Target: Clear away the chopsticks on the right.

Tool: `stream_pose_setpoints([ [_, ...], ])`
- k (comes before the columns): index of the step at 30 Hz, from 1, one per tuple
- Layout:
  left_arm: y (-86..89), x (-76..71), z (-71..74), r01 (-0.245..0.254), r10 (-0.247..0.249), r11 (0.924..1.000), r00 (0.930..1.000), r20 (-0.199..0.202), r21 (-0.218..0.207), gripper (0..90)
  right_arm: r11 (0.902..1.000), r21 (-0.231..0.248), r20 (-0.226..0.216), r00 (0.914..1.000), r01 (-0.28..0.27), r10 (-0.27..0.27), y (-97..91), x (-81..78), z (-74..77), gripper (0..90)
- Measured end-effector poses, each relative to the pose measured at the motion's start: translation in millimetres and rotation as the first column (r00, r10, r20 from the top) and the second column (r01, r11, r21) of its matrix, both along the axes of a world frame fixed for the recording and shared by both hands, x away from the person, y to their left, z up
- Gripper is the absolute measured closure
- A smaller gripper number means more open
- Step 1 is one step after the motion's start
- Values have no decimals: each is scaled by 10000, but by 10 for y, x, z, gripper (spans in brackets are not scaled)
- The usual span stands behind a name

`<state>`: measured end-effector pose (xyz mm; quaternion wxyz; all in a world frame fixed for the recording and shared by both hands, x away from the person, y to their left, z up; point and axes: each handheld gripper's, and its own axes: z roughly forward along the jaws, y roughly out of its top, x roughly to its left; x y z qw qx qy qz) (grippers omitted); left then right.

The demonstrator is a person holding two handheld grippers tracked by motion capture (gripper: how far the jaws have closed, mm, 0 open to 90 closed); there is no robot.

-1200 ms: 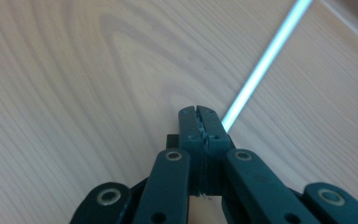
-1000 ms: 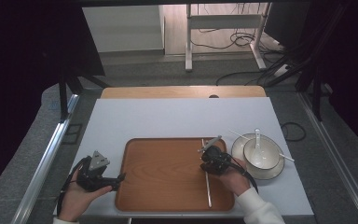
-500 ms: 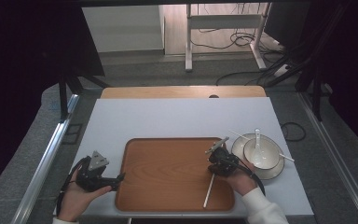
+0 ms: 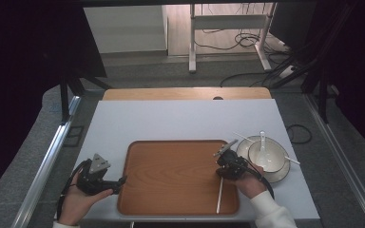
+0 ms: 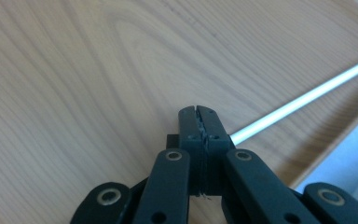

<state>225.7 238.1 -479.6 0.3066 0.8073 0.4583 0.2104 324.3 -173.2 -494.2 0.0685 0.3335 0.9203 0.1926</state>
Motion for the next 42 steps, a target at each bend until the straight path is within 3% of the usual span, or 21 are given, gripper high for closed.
stream_pose_setpoints([
  [22,-2,1,-1,7,-7,10000,10000,2,40,128,9995,-266,109,9998,143,-140,-95,-2,17,898],
  [29,-6,-6,5,-15,14,10000,9999,171,8,129,9995,206,496,9985,-225,215,-106,-36,148,898],
  [33,-8,-6,1,-28,27,10000,9998,196,29,129,9940,843,865,9943,-695,622,-183,-75,316,896],
  [36,-7,-11,15,12,-14,9999,9997,243,100,129,9853,1450,1069,9914,-908,757,-274,-98,457,798],
  [39,-2,-17,31,-76,76,10000,9994,339,6,129,9755,1953,1333,9882,-1014,761,-356,-103,568,586],
  [42,1,-20,37,-136,138,9999,9992,367,-75,129,9673,2377,1443,9880,-890,555,-419,-101,649,477],
])
